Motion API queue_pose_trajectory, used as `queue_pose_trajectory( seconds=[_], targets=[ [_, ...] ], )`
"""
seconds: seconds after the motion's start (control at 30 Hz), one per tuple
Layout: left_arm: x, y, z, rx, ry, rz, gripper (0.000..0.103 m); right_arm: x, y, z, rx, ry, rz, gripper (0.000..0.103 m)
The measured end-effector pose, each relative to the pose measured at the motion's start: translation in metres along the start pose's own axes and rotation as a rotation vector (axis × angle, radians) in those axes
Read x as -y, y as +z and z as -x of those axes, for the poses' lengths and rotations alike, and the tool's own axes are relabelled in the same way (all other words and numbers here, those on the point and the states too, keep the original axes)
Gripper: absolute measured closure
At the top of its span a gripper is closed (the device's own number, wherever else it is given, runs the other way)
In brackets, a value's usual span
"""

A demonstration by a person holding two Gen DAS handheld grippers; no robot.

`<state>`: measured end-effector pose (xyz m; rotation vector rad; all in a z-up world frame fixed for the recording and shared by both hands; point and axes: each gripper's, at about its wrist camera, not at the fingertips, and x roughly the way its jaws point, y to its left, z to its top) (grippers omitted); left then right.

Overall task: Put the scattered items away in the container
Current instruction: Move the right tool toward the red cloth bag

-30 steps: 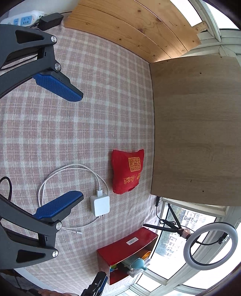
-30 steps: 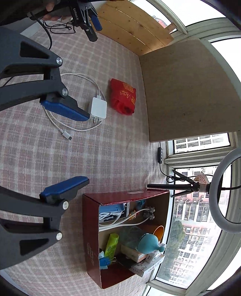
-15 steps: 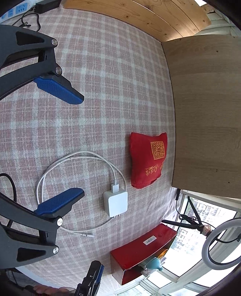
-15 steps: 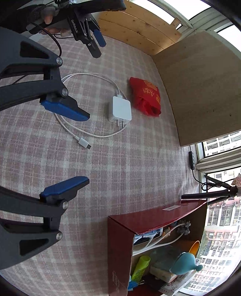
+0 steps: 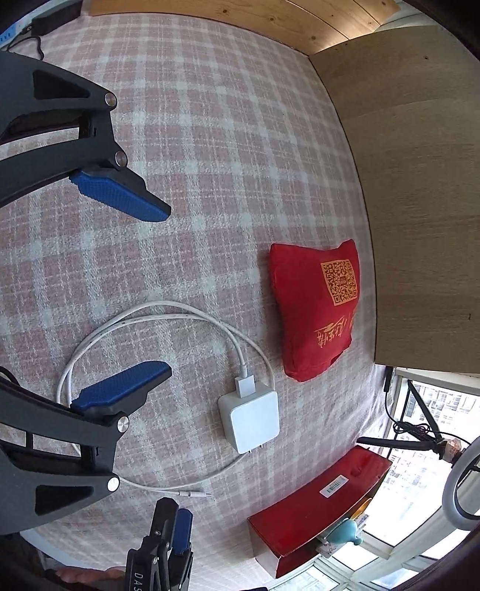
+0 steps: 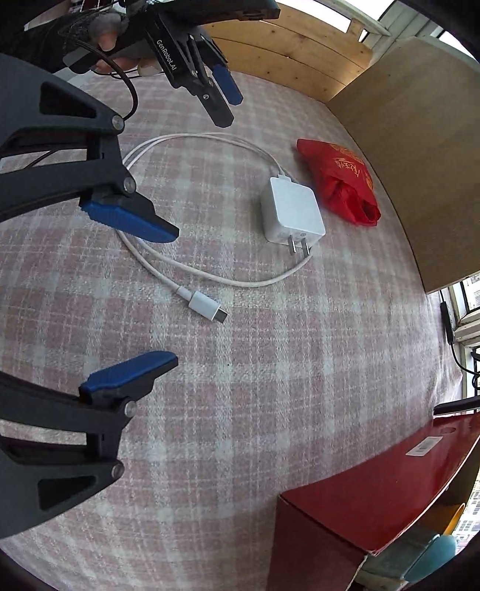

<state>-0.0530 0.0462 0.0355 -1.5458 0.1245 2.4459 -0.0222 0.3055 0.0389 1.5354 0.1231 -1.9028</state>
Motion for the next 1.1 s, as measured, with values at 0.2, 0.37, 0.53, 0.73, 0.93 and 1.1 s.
queue_pose_trajectory(
  seconds=[0.2,0.37,0.53,0.73,0.93,1.1],
  targets=[
    [0.004,0.008,-0.009,-0.01,-0.004,-0.035,0.027,-0.003,-0.002,0.0,0.007,-0.021,0.019,0.045],
    [0.003,0.01,-0.016,-0.019,-0.013,-0.034,0.027,-0.003,-0.001,0.0,0.014,-0.044,0.04,0.054],
    [0.003,0.008,-0.025,-0.035,-0.016,-0.037,0.027,-0.008,0.001,-0.003,0.019,-0.068,0.071,0.057],
    [0.002,0.006,-0.03,-0.042,-0.02,-0.034,0.027,-0.016,0.004,-0.008,0.021,-0.104,0.125,0.074],
    [0.003,0.006,-0.025,-0.035,-0.019,-0.055,0.027,-0.014,0.008,-0.005,0.015,-0.098,0.126,0.079],
    [-0.01,0.016,-0.009,0.012,0.003,-0.049,0.027,-0.004,0.016,0.025,0.081,-0.026,0.073,0.075]
  ],
)
